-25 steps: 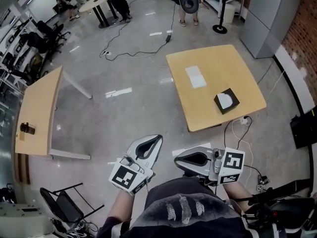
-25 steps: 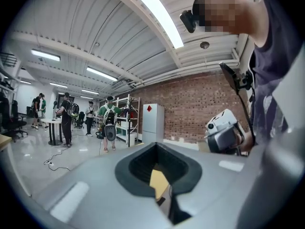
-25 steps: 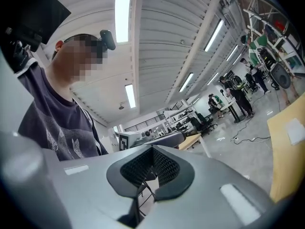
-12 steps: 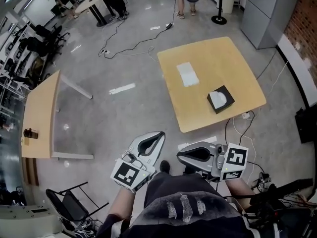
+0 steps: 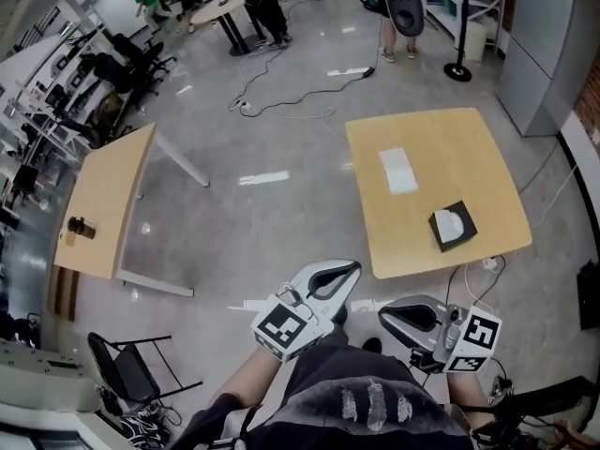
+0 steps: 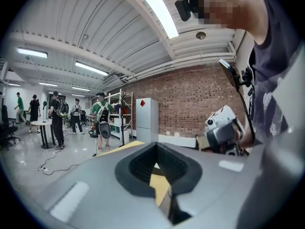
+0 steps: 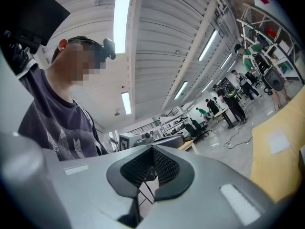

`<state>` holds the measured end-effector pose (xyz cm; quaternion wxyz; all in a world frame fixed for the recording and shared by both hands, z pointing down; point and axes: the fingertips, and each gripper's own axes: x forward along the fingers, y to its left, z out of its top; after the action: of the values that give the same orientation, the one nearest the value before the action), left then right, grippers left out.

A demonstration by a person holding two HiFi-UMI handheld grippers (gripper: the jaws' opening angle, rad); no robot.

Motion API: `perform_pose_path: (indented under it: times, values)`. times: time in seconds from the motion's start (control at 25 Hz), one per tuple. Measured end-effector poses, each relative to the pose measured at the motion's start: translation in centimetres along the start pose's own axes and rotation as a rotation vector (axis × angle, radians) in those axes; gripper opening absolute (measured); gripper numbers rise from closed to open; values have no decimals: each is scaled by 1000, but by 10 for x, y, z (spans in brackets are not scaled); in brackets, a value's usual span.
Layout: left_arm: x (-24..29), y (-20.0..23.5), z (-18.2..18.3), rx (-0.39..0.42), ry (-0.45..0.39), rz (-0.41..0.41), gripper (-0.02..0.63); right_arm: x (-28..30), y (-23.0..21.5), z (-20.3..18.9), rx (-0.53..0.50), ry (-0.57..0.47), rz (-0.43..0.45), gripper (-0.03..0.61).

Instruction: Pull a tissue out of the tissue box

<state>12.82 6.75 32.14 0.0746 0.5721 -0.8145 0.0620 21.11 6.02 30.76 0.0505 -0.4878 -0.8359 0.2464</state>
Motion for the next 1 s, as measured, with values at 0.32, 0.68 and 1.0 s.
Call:
perform_pose_path:
  times: [0.32, 0.68, 1.0]
  values:
    - [-20, 51, -13, -28, -23, 79, 2, 39, -32, -9, 7, 67, 31, 0]
    - [-45, 123, -22, -64, -46, 155, 2, 107, -62, -9, -5, 153, 84, 0]
    - [-52, 202, -16, -128, -132, 91, 2, 171, -104, 12, -86, 161, -10, -2]
